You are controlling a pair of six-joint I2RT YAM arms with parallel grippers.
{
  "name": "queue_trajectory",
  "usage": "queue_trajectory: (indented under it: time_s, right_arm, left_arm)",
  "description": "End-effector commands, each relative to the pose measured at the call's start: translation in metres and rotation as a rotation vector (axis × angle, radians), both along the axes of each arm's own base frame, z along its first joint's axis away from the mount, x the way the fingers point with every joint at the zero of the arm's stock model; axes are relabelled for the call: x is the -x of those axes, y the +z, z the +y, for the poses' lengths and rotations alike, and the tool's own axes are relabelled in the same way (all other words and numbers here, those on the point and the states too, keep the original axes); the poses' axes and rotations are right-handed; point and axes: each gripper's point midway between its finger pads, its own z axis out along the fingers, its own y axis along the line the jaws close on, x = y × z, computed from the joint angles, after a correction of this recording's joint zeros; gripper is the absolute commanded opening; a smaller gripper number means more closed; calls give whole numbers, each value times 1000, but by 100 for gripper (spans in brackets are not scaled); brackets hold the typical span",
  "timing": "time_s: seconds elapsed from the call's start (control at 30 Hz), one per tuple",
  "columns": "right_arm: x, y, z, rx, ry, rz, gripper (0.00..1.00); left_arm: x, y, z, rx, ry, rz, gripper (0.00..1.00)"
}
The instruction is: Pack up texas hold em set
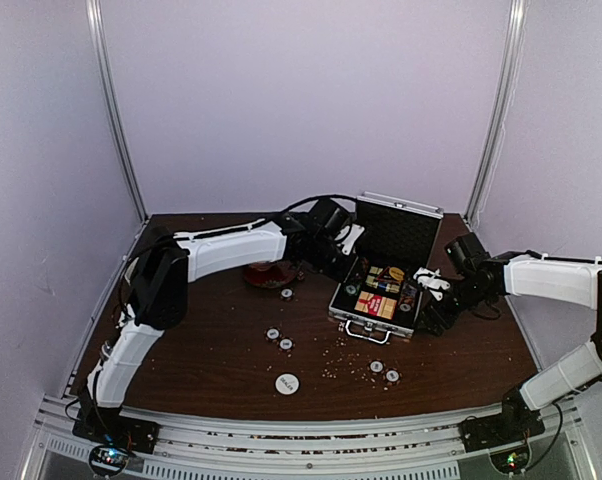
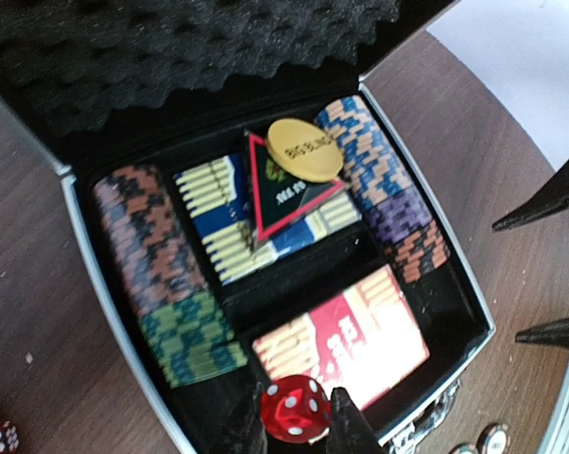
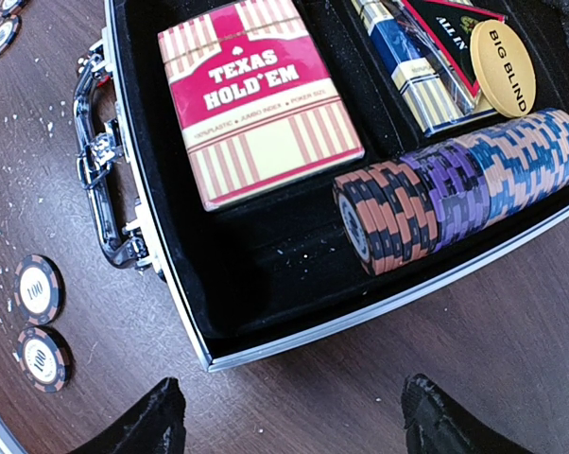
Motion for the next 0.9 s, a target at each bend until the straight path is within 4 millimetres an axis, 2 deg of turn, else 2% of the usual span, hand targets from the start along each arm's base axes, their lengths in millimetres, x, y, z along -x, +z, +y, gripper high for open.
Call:
queue_trajectory:
  time_s: [0.0,0.27,0.57,0.73,0.87]
  right_arm:
    - [-5,8,-1,-8,-16,-23,79]
    - [-5,6,-2,-4,-18,-16,79]
    - [-4,4,-2,-1,-19,-10,79]
    - [-5,5,-2,-4,-18,-15,79]
    - [-5,11,0,-10,-10,-22,79]
  left_arm:
    - [-13,21,-30,154,-32,-34,23]
    - [-17,5,-43,183,-38,-7,24]
    - [-22,6,-49,213,-27,-13,30]
    - [-22,35,-45,233,-30,-49,31]
    - [-17,65,-29,220,-27,-112,38]
